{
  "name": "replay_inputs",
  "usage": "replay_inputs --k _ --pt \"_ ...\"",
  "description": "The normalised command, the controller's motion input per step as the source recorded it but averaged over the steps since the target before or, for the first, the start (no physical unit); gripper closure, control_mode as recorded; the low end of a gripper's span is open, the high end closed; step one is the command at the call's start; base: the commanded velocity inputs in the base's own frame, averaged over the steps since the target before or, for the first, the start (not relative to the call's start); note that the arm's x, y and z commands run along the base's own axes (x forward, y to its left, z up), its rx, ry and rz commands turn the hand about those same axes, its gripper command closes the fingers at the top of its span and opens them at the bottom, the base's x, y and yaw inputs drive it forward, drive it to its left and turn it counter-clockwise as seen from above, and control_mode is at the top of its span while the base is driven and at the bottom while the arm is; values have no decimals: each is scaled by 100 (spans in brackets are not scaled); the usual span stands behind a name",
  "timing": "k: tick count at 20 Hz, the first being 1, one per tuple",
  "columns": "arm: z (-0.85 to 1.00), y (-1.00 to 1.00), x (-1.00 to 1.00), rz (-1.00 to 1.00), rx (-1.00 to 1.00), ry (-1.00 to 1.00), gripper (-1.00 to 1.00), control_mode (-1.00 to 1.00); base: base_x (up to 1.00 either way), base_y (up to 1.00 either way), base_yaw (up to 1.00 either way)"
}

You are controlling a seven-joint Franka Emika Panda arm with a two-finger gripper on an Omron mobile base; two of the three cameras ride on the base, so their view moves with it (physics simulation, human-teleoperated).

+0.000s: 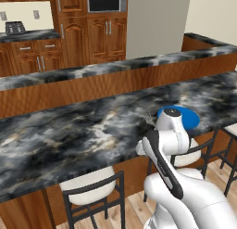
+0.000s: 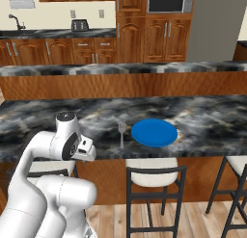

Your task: Take the fork and place it on the left side of the plate. Then take the spoon and place it on the right side of the plate. Make sure they're directly next to the plate.

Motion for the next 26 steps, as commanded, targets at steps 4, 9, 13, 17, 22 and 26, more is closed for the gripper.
replay_inputs --k 4,9,13,17,22,26 --pt "0 0 0 0 0 0 -100 100 0 0 0" --pt "0 0 0 0 0 0 -100 100 -60 13 0" --pt "0 0 0 0 0 0 -100 100 -100 39 0" --pt "0 0 0 0 0 0 -100 100 -87 88 5" --pt "0 0 0 0 0 0 -100 100 -12 100 41" --pt "0 0 0 0 0 0 -100 100 -6 100 44"
